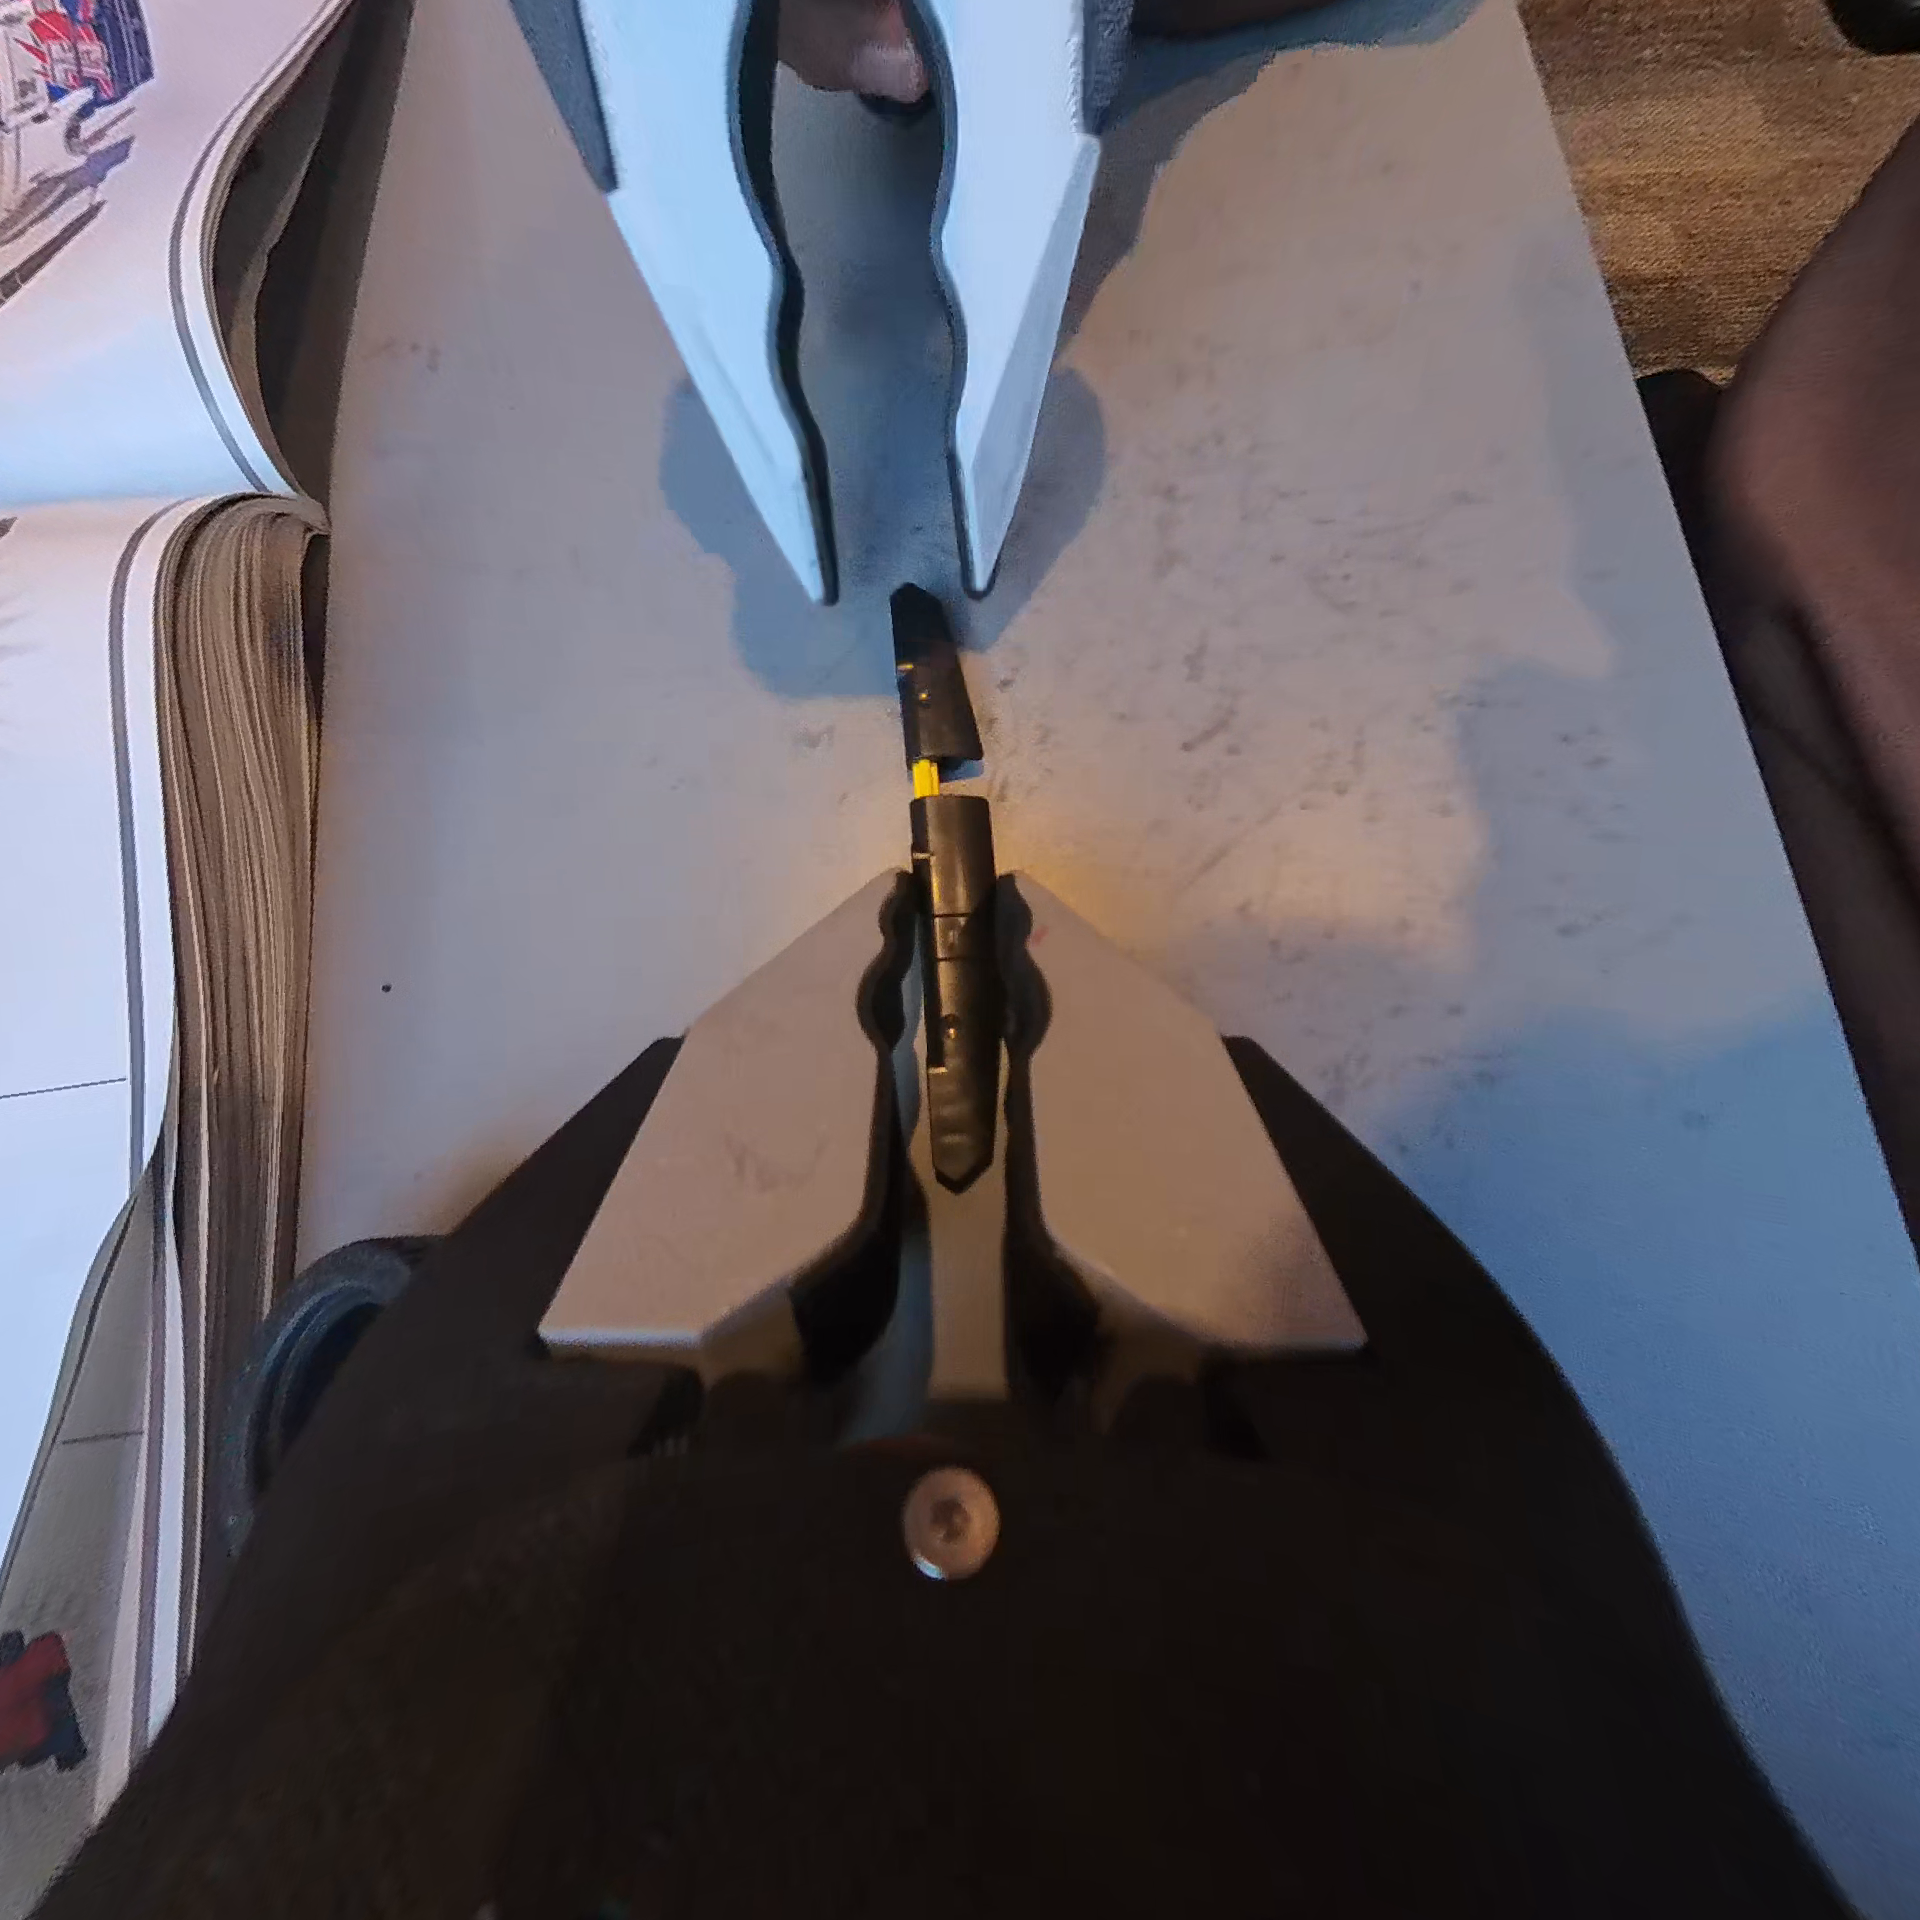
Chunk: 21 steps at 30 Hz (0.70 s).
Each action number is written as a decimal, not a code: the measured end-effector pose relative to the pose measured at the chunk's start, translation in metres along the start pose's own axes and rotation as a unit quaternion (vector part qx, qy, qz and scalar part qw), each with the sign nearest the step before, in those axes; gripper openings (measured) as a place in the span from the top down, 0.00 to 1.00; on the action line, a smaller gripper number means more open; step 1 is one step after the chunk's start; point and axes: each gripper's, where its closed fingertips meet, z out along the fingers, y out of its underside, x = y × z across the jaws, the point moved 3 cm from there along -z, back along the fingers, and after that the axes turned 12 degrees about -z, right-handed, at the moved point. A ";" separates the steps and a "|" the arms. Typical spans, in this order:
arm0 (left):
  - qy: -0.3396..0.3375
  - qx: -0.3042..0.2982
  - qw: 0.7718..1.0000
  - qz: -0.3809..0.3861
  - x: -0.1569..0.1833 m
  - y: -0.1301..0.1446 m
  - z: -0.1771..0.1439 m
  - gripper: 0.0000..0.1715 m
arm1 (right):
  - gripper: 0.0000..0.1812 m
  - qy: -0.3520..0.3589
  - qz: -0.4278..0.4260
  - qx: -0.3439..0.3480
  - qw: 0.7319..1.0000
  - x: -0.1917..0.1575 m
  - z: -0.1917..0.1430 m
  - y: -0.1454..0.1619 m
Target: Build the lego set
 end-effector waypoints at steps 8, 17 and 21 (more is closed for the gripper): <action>0.007 0.000 1.000 -0.009 -0.001 0.000 0.000 0.93 | 0.95 -0.026 -0.010 -0.001 1.000 -0.004 0.007 -0.003; -0.011 -0.003 1.000 -0.009 -0.003 -0.003 0.002 0.93 | 0.95 -0.029 -0.020 -0.009 0.999 -0.002 0.012 -0.008; -0.012 -0.003 1.000 -0.003 -0.003 -0.005 0.004 0.93 | 0.95 -0.044 -0.020 -0.007 0.999 -0.001 0.019 -0.014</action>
